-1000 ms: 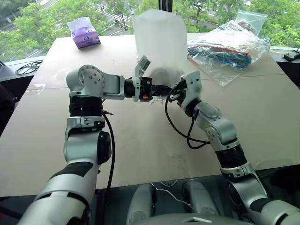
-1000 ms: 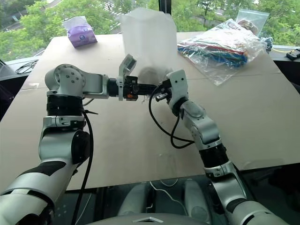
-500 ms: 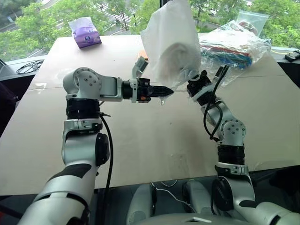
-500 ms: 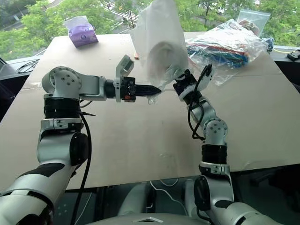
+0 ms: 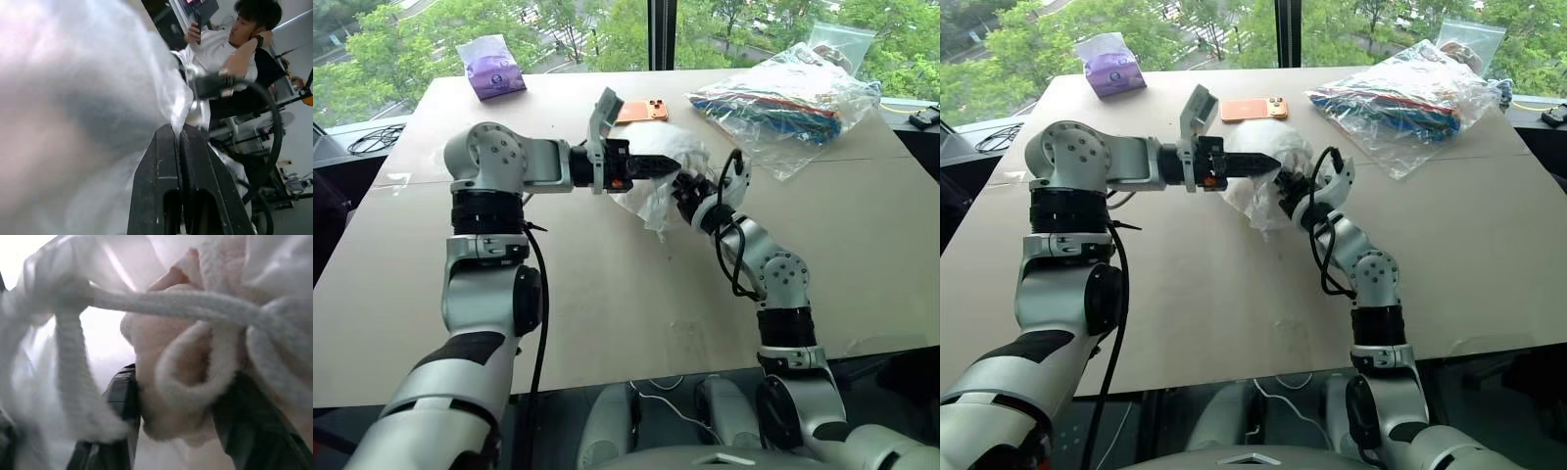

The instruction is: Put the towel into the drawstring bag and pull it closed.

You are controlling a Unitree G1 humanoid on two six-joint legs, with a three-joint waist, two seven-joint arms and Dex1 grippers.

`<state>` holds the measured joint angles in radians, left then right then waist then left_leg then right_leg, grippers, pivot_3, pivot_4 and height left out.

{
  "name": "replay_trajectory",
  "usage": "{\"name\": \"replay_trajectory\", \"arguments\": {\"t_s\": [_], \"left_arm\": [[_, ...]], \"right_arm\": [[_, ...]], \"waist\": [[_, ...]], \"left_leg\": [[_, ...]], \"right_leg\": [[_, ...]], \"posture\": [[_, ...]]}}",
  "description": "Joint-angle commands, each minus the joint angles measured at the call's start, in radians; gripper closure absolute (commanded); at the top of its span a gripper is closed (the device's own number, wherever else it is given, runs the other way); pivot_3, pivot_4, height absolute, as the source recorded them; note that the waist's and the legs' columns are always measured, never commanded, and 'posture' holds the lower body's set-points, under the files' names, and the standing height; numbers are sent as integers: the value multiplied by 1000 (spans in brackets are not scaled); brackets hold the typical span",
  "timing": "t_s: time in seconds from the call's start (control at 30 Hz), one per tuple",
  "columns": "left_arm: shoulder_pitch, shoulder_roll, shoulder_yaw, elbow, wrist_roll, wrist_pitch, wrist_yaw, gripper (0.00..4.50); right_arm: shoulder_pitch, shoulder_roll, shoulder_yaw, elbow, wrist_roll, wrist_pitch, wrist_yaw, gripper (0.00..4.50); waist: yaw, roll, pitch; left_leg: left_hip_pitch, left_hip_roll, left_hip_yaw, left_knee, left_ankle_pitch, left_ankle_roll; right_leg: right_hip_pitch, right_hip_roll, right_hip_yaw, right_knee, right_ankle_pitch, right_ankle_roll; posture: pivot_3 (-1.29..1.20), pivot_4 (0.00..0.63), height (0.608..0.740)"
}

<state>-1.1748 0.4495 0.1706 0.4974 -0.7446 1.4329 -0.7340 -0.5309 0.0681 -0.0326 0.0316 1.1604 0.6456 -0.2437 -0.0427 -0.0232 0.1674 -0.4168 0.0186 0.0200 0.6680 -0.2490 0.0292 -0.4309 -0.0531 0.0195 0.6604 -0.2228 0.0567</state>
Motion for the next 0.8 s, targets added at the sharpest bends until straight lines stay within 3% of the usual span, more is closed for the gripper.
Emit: {"name": "replay_trajectory", "arguments": {"t_s": [0.03,0.27,0.37,0.43,0.6,0.8], "left_arm": [[-7,10,-62,23,48,-89,-57,4500],[21,17,-160,23,122,-182,-132,4500],[22,21,-168,21,131,-188,-150,4500],[20,21,-171,19,135,-187,-160,4500],[10,12,-186,26,150,-200,-185,4500],[1,-2,-188,37,172,-207,-201,4500]], "right_arm": [[32,-109,76,-154,-134,59,83,750],[145,-450,192,-478,-265,120,430,750],[211,-576,169,-573,-319,76,559,750],[230,-612,120,-587,-363,35,572,750],[258,-694,113,-444,-663,-57,502,750],[226,-610,135,-281,-796,-153,513,750]], "waist": [[2,0,0],[1,0,0],[3,0,1],[3,-1,1],[7,-2,2],[4,-3,2]], "left_leg": [[0,0,0,0,0,0],[-1,0,-1,1,0,1],[-1,0,-1,0,0,1],[-1,0,0,1,0,1],[-1,0,0,2,0,1],[-1,0,0,2,0,1]], "right_leg": [[0,0,0,0,0,0],[0,2,0,-1,0,0],[0,2,0,-1,0,0],[0,2,0,-2,0,0],[0,2,1,-1,0,0],[0,3,1,-1,0,0]], "posture": [[0,150,740],[0,150,740],[0,150,740],[0,150,740],[0,150,740],[0,150,740]]}}
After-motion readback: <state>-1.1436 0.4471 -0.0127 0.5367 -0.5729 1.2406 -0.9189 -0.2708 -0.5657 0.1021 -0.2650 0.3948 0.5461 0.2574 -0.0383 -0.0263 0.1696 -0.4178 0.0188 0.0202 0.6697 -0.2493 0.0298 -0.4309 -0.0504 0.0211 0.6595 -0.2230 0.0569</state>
